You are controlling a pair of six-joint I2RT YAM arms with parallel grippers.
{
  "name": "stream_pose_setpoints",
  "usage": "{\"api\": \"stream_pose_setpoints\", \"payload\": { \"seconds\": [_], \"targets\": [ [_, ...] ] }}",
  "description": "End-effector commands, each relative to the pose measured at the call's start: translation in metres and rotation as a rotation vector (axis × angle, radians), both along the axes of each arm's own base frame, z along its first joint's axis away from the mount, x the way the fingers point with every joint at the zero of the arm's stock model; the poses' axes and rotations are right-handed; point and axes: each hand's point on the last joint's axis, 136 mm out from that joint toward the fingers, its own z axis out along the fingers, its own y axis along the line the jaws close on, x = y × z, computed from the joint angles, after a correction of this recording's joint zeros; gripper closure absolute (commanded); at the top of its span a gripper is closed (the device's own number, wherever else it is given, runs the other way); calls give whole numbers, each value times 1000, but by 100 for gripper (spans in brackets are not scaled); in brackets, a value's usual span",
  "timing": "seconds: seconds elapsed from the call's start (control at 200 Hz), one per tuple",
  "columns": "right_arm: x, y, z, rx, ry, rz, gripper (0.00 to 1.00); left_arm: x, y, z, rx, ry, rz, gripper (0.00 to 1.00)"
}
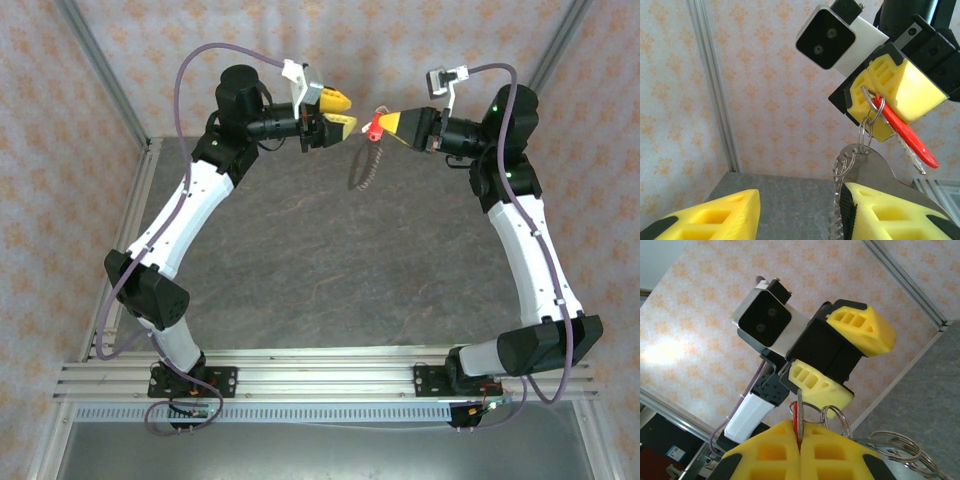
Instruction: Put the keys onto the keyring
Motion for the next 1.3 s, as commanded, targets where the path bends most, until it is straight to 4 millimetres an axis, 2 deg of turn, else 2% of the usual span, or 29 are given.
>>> {"api": "stream_pose_setpoints", "payload": {
  "seconds": [0.0,0.36,0.721,1.141,1.296],
  "targets": [
    [-14,-1,9,-13,-71,28,100,-4,3,2,20,-96,-21,54],
    [-3,6,-3,-20,-24,56,100,-2,-8,-9,45,-80,-110,55],
    [11,18,-10,-23,3,74,100,-8,-11,-12,55,-90,-162,57],
    [12,27,-12,-23,10,90,100,-21,-24,-18,85,-85,-237,59],
    [12,29,-12,-18,11,96,100,-26,-30,-20,92,-88,-260,64]
  ]
}}
